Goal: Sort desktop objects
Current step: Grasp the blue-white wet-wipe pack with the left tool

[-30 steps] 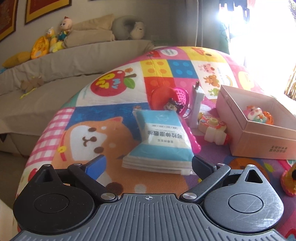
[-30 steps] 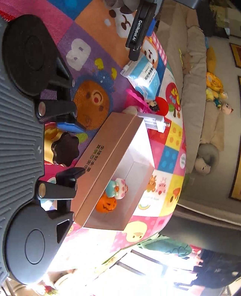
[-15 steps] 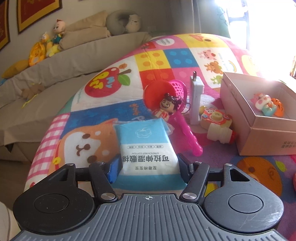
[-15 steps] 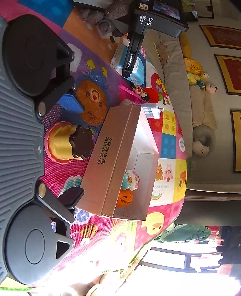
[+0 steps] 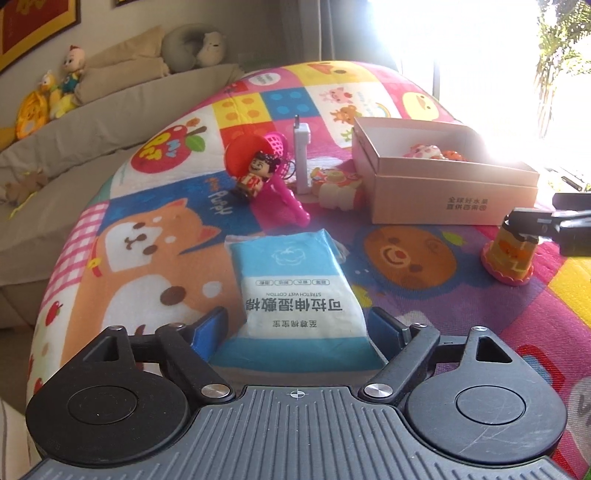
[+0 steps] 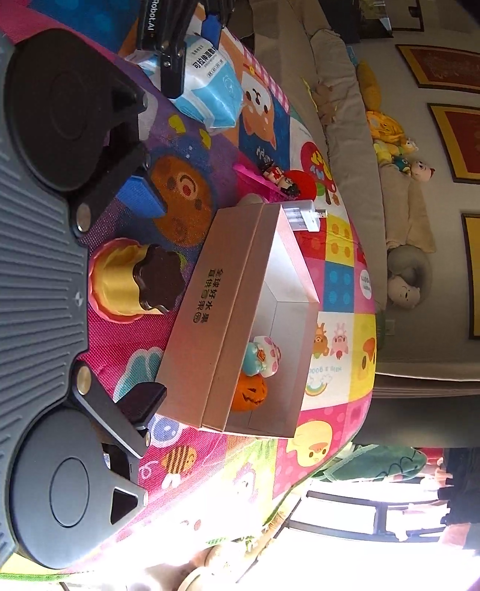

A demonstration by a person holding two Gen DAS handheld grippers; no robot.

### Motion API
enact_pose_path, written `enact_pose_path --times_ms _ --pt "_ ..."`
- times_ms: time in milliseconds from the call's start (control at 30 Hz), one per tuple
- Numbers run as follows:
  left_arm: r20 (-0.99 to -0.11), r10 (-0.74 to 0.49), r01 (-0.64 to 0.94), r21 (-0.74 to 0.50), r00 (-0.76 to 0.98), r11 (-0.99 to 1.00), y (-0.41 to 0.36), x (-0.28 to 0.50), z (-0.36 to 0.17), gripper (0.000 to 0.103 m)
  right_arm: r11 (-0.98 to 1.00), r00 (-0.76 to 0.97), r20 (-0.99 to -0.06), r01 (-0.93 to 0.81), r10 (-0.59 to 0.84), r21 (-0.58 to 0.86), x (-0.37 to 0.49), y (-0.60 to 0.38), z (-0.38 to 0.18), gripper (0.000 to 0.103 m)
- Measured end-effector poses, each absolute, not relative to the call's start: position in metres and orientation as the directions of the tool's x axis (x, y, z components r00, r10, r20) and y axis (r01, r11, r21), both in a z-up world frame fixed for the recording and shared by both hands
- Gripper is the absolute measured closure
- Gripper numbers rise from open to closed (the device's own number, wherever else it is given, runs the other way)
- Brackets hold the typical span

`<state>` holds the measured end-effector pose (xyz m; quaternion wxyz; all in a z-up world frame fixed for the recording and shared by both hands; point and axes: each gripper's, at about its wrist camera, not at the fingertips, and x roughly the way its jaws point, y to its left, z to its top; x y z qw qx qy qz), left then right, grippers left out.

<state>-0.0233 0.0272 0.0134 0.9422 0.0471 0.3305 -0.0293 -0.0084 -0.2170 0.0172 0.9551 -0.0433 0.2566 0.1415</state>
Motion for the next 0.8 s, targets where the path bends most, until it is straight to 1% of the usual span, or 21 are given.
enact_pose_path --times_ms 33,100,133,167,200,300,367,400,467,533,700,800 --pt "-0.631 -0.028 0.081 0.056 0.775 0.995 0.029 -0.022 0.011 0.011 0.965 0.844 -0.485 -0.261 0.228 0.000 -0.007 -0.221 0.021 0.008" --pt "-0.637 -0.033 0.073 0.038 0.770 0.997 0.030 -0.019 0.008 0.009 0.984 0.873 -0.458 -0.173 0.169 0.034 0.001 -0.233 0.034 0.017" --pt "-0.634 -0.039 0.073 0.028 0.772 0.997 0.032 -0.019 0.009 0.008 0.990 0.879 -0.457 -0.134 0.139 0.044 0.008 -0.237 0.040 0.025" --pt "-0.629 -0.047 0.072 0.015 0.776 0.997 0.034 -0.020 0.009 0.007 0.994 0.880 -0.463 -0.091 0.105 0.052 0.020 -0.242 0.046 0.029" --pt "-0.628 -0.050 0.071 0.008 0.777 0.997 0.035 -0.021 0.008 0.007 0.997 0.877 -0.476 -0.052 0.072 0.055 0.034 -0.247 0.050 0.030" --pt "-0.621 -0.055 0.058 -0.014 0.782 0.998 0.038 -0.023 0.008 0.006 0.999 0.847 -0.532 0.002 0.016 0.032 0.077 -0.254 0.049 0.041" --pt "-0.611 -0.059 0.053 -0.028 0.789 0.998 0.041 -0.025 0.009 0.006 1.000 0.796 -0.604 -0.012 0.025 0.026 0.106 -0.254 0.040 0.058" --pt "-0.609 -0.063 0.053 -0.035 0.791 0.998 0.041 -0.025 0.009 0.006 0.999 0.772 -0.634 -0.034 0.045 0.030 0.117 -0.252 0.035 0.062" --pt "-0.610 -0.075 0.054 -0.052 0.789 0.997 0.043 -0.024 0.008 0.006 0.999 0.766 -0.643 -0.045 0.022 -0.019 0.129 -0.241 0.029 0.064" --pt "-0.613 -0.088 0.056 -0.071 0.785 0.996 0.046 -0.023 0.008 0.005 0.993 0.786 -0.618 -0.067 -0.007 -0.096 0.134 -0.226 0.024 0.064" --pt "-0.615 -0.105 0.059 -0.094 0.782 0.994 0.049 -0.022 0.007 0.004 0.972 0.782 -0.611 -0.220 0.122 -0.088 0.150 -0.205 0.023 0.064" --pt "-0.611 -0.102 0.059 -0.091 0.785 0.994 0.048 -0.023 0.007 0.003 0.958 0.782 -0.604 -0.269 0.154 -0.103 0.148 -0.195 0.030 0.064"
